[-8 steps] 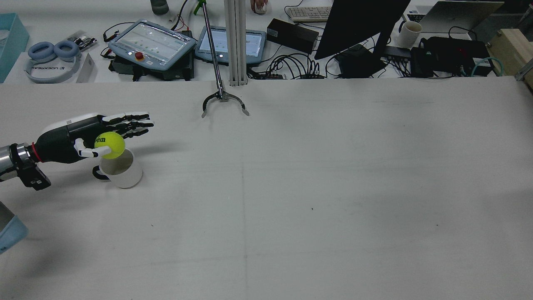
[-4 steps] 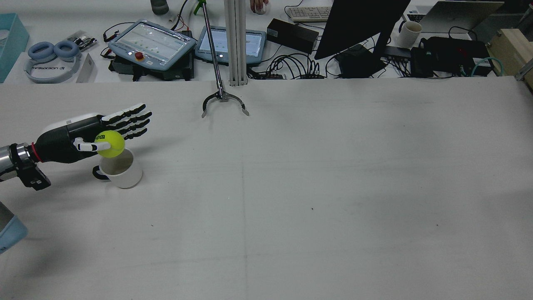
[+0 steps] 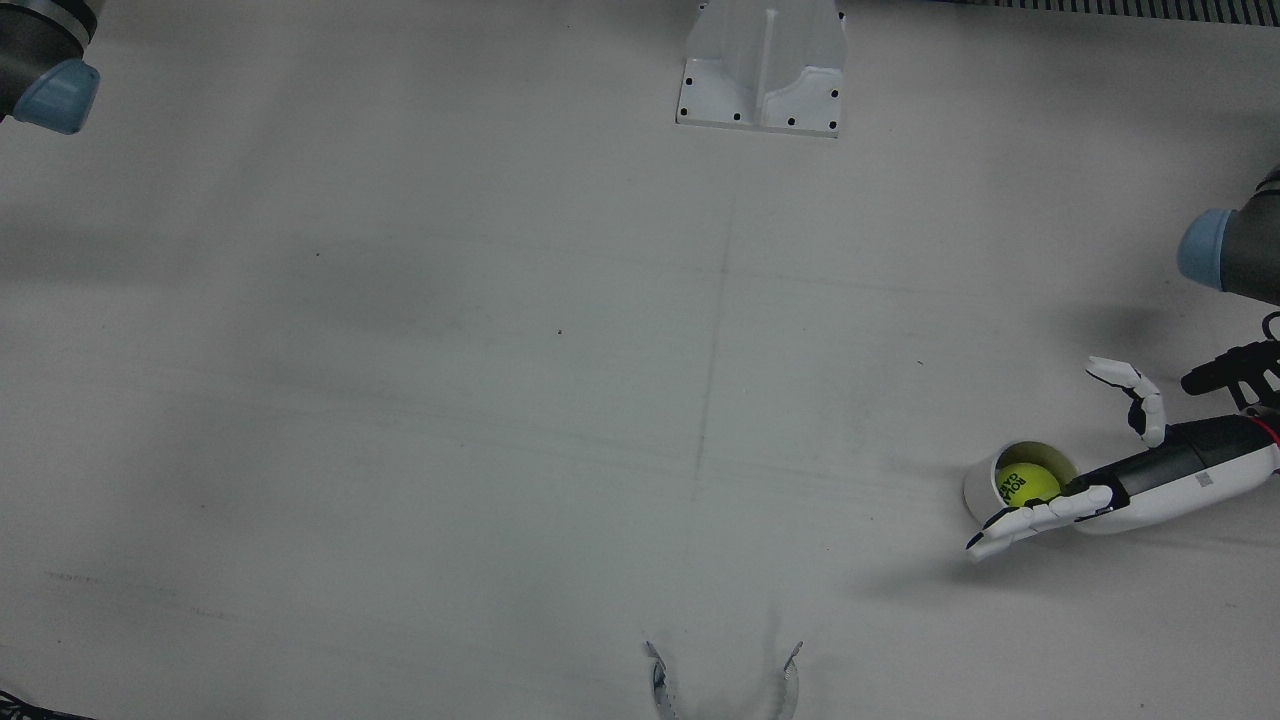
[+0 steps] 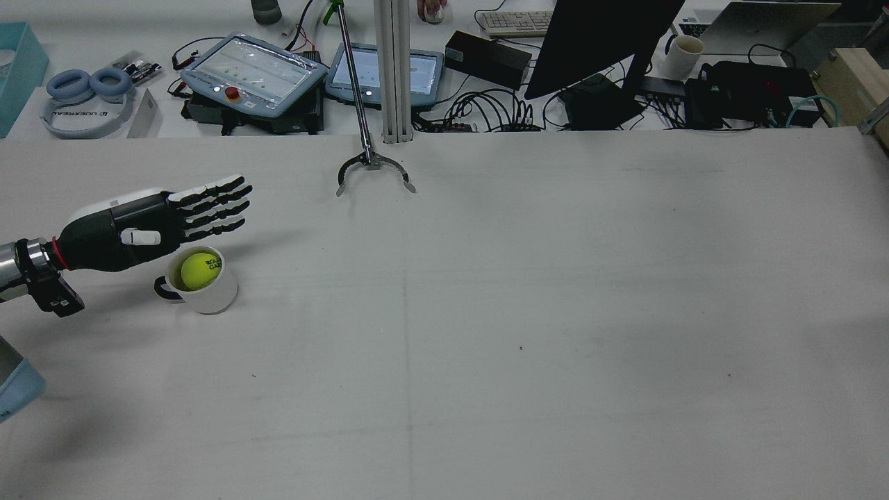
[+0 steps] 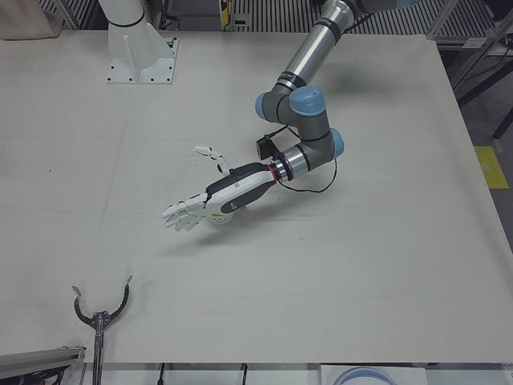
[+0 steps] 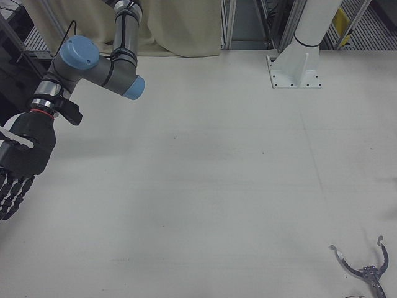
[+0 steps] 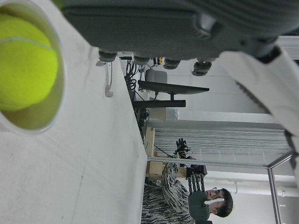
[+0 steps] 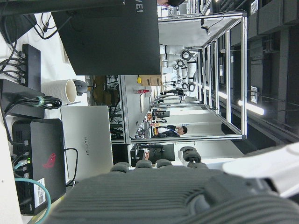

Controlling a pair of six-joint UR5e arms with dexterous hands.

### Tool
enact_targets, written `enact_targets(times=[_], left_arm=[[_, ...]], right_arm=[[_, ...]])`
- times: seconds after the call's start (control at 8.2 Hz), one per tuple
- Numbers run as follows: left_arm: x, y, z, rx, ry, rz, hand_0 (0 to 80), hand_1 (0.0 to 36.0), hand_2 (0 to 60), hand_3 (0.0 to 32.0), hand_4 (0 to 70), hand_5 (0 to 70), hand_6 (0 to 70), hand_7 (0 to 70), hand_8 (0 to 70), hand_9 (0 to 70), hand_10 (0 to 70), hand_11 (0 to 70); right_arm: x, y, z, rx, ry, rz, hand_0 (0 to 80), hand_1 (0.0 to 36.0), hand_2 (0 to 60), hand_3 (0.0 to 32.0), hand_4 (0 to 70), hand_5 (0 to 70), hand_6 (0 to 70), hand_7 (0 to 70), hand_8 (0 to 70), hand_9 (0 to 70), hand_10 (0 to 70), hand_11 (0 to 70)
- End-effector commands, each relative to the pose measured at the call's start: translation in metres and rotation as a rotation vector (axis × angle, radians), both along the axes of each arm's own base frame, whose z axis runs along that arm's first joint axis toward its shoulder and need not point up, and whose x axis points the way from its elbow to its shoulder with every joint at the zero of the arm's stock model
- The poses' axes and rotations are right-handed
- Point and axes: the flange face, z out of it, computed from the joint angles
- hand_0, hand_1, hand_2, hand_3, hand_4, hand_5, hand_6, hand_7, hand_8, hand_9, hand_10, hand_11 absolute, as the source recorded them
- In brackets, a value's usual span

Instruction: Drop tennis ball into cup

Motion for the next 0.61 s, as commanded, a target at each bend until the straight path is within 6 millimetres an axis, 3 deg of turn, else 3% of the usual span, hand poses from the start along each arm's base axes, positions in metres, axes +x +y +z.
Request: enact_targets(times=[0.0, 0.24, 0.37, 0.49], left_arm=[[-0.001, -0.001, 0.005, -0.006, -0.006, -0.002, 30.7, 2.6, 11.6, 13.0, 9.5, 0.2, 0.0, 2.3, 0.0, 0.0, 0.0, 0.0], [-0.014, -0.007, 0.005, -0.007, -0.005, -0.024, 31.7, 3.8, 14.8, 12.6, 9.9, 0.2, 0.0, 2.7, 0.0, 0.0, 0.0, 0.0], [-0.051, -0.023, 0.005, -0.008, -0.006, -0.087, 32.9, 4.2, 14.5, 12.0, 9.9, 0.1, 0.0, 3.0, 0.0, 0.0, 0.0, 0.0], [-0.102, -0.041, 0.008, -0.024, -0.017, -0.174, 34.9, 4.6, 15.0, 11.4, 10.0, 0.3, 0.0, 3.5, 0.0, 0.0, 0.0, 0.0]], right_arm=[[0.000, 0.000, 0.000, 0.000, 0.000, 0.000, 0.0, 0.0, 0.0, 0.0, 0.0, 0.0, 0.0, 0.0, 0.0, 0.0, 0.0, 0.0], [0.000, 0.000, 0.000, -0.001, 0.000, 0.000, 0.0, 0.0, 0.0, 0.0, 0.0, 0.0, 0.0, 0.0, 0.0, 0.0, 0.0, 0.0], [0.000, 0.000, -0.001, 0.000, 0.000, 0.000, 0.0, 0.0, 0.0, 0.0, 0.0, 0.0, 0.0, 0.0, 0.0, 0.0, 0.0, 0.0], [0.000, 0.000, 0.000, -0.001, 0.000, 0.000, 0.0, 0.0, 0.0, 0.0, 0.0, 0.0, 0.0, 0.0, 0.0, 0.0, 0.0, 0.0]])
